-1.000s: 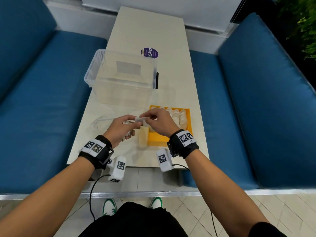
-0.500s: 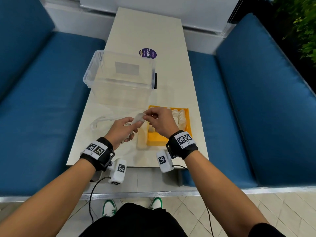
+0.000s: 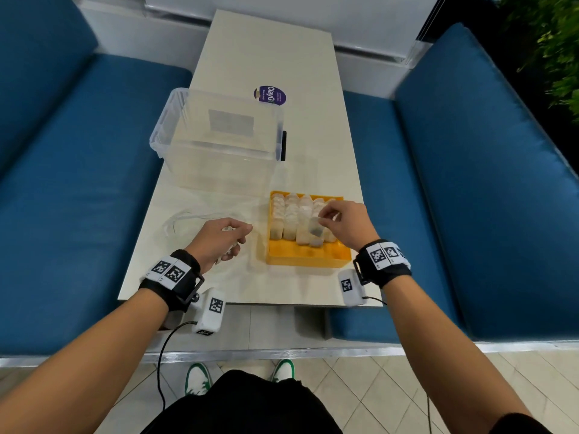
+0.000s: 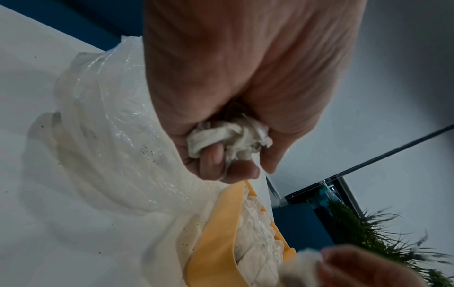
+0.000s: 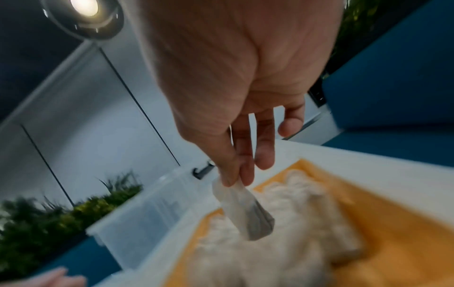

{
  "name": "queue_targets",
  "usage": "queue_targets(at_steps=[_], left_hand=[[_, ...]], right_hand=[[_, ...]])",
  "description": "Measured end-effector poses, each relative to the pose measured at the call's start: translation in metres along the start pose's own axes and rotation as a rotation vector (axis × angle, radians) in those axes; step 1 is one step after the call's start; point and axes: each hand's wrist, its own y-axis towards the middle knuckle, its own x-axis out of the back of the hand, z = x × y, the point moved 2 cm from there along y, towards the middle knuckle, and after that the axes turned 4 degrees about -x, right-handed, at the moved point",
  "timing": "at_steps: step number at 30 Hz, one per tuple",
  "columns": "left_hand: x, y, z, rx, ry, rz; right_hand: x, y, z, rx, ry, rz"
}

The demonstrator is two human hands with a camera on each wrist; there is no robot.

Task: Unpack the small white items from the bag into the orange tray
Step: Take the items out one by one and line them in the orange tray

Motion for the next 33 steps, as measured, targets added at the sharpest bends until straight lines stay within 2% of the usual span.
queue_targets(at_steps=[4,7,12,16,26,33], left_hand=[[0.002,0.004,0.002,0.017,-0.006,-0.006],[0.003,0.004,0.002,0.021,-0.006,-0.005],[0.005,0.005,0.003,0.028,-0.009,-0.010],[0.008,0.007,0.004,0.032,-0.029,-0.016],[0.012,0.011,0.009,0.062,-0.072,-0.026],[0.012,0.012,0.009,0.118,-0.141,0.004]], right_hand=[[-0.004,-0.001,-0.028,-0.062,-0.214,0.098],[-0.009,-0.001,-0.033,-0.038,-0.384,0.120],[-0.016,0.000,-0.036,0.084,-0.654,0.056],[-0.017,0.004,-0.038,0.089,-0.749,0.012],[-0.018,0.014,-0.041,-0.001,-0.744,-0.041],[-0.017,0.013,-0.043,-0.037,-0.684,-0.020]])
